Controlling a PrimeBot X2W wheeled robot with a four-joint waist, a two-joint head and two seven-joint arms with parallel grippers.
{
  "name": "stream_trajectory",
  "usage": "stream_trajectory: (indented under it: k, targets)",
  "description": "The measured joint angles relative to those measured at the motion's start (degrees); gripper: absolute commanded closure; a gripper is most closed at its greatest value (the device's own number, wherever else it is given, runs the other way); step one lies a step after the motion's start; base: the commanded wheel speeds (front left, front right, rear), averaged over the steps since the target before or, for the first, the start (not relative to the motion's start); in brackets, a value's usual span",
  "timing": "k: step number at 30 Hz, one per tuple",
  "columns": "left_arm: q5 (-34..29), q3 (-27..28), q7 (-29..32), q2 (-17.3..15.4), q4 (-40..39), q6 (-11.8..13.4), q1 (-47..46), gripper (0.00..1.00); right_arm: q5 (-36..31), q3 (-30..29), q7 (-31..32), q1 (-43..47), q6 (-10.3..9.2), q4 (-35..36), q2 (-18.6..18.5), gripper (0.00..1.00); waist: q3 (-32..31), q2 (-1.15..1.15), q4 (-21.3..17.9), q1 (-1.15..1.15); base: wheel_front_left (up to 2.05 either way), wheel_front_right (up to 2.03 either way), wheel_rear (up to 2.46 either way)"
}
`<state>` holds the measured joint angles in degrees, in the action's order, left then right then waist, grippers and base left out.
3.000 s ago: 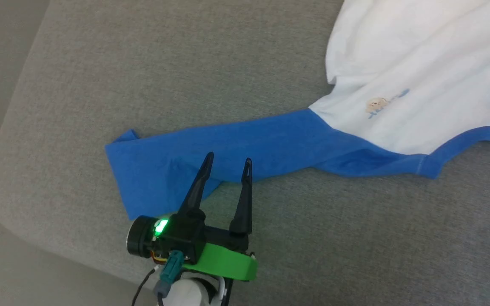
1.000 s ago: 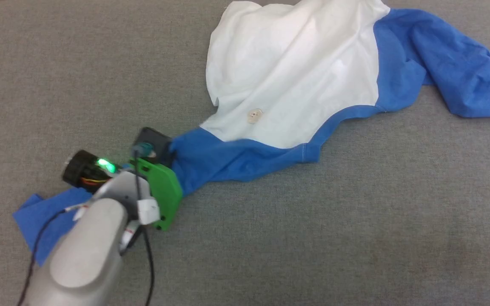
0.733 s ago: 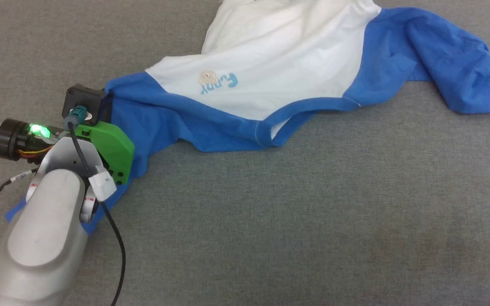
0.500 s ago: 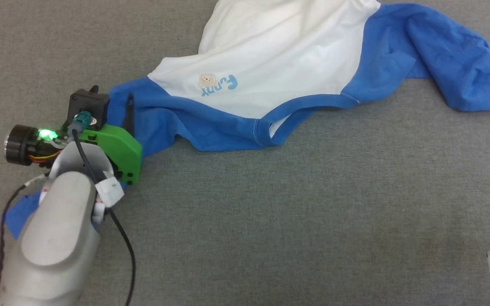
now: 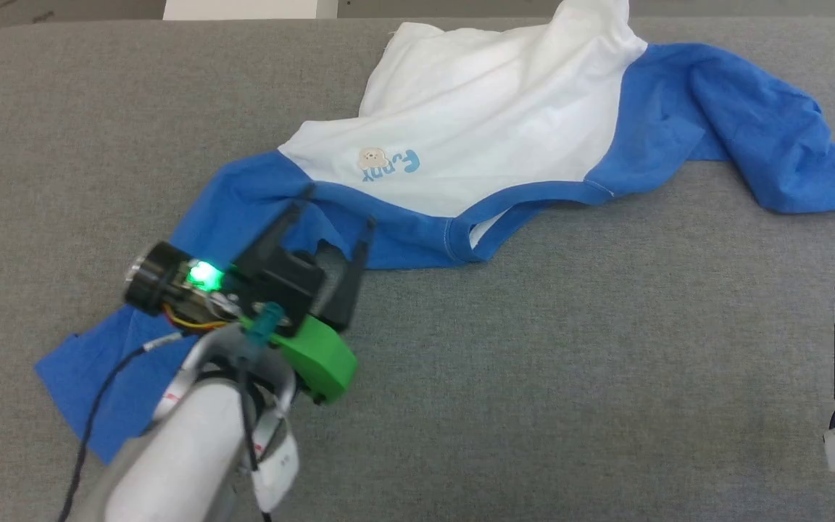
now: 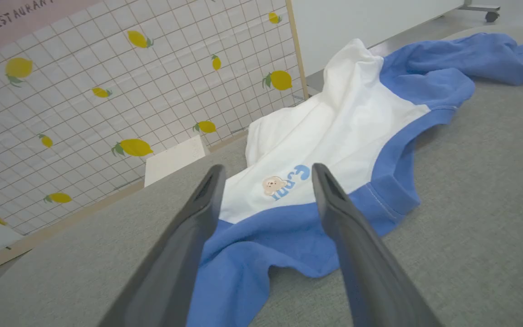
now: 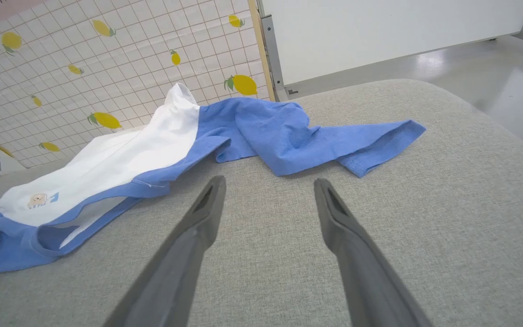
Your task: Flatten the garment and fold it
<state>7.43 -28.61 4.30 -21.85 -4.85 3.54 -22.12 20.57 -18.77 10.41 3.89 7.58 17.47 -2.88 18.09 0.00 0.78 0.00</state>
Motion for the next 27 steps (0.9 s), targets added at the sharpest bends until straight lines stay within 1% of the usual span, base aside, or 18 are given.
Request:
stream_trajectory:
  k: [2, 4, 6, 9, 14, 15, 19, 25, 26, 27]
  targets:
    - [-0.6, -2.3, 1.9, 0.0, -0.1, -1.8, -0.2, 0.00, 0.1, 0.1, 0.2, 0.0, -0.01, 0.1, 0.0, 0.00, 0.4, 0.00, 0.1, 0.00, 0.00, 0.00, 0.00]
    - [-2.0, -4.7, 3.4, -0.1, 1.0, -3.9, -1.0, 0.00, 0.1, 0.5, 0.2, 0.0, -0.01, 0.2, 0.0, 0.00, 1.0, 0.00, 0.0, 0.00, 0.00, 0.00, 0.00]
    - [-2.2, -7.0, 4.4, 0.4, 2.8, -6.0, -2.7, 0.00, 0.1, 0.7, 0.2, -0.1, -0.01, 0.4, 0.0, 0.00, 1.9, 0.00, -0.2, 0.00, 0.00, 0.00, 0.00]
    - [-3.3, -9.4, 5.2, 0.9, 6.1, -7.6, -5.5, 0.00, 0.1, 0.7, 0.2, -0.2, -0.01, 0.4, 0.0, 0.00, 3.0, 0.00, -0.5, 0.00, 0.00, 0.00, 0.00]
    - [-5.7, -12.1, 7.9, 0.2, 13.4, -9.0, -8.8, 0.00, 0.4, 0.9, 0.2, -0.4, -0.01, 0.4, 0.0, 0.00, 4.7, 0.00, -1.4, 0.00, 0.00, 0.00, 0.00]
    - [-6.5, -13.0, 8.5, -0.4, 14.9, -9.2, -9.5, 0.00, 0.6, 1.0, 0.2, -0.5, -0.01, 0.4, 0.0, 0.00, 5.1, 0.00, -1.6, 0.00, 0.00, 0.00, 0.00]
    - [-9.1, -14.4, 9.5, -1.3, 17.2, -9.6, -13.4, 0.00, 0.7, 1.0, 0.1, -0.9, -0.01, 0.3, 0.0, 0.00, 6.4, 0.00, -2.4, 0.00, 0.00, 0.00, 0.00]
    - [-10.3, -14.8, 9.4, -1.2, 20.1, -9.4, -16.9, 0.00, 1.0, 1.3, -0.1, -1.7, -0.01, 0.2, 0.0, 0.00, 8.2, 0.00, -3.0, 0.00, 0.00, 0.00, 0.00]
    - [-10.1, -14.6, 9.0, -1.0, 20.4, -9.4, -17.2, 1.00, 1.0, 1.4, -0.1, -1.7, -0.01, 0.2, 0.0, 0.00, 8.5, 0.00, -3.0, 0.00, 0.00, 0.00, 0.00]
    - [-9.7, -14.5, 8.6, -0.9, 20.8, -9.3, -17.3, 1.00, 1.0, 1.5, -0.1, -1.8, -0.01, 0.1, 0.0, 0.00, 8.6, 0.00, -3.1, 0.00, 0.00, 0.00, 0.00]
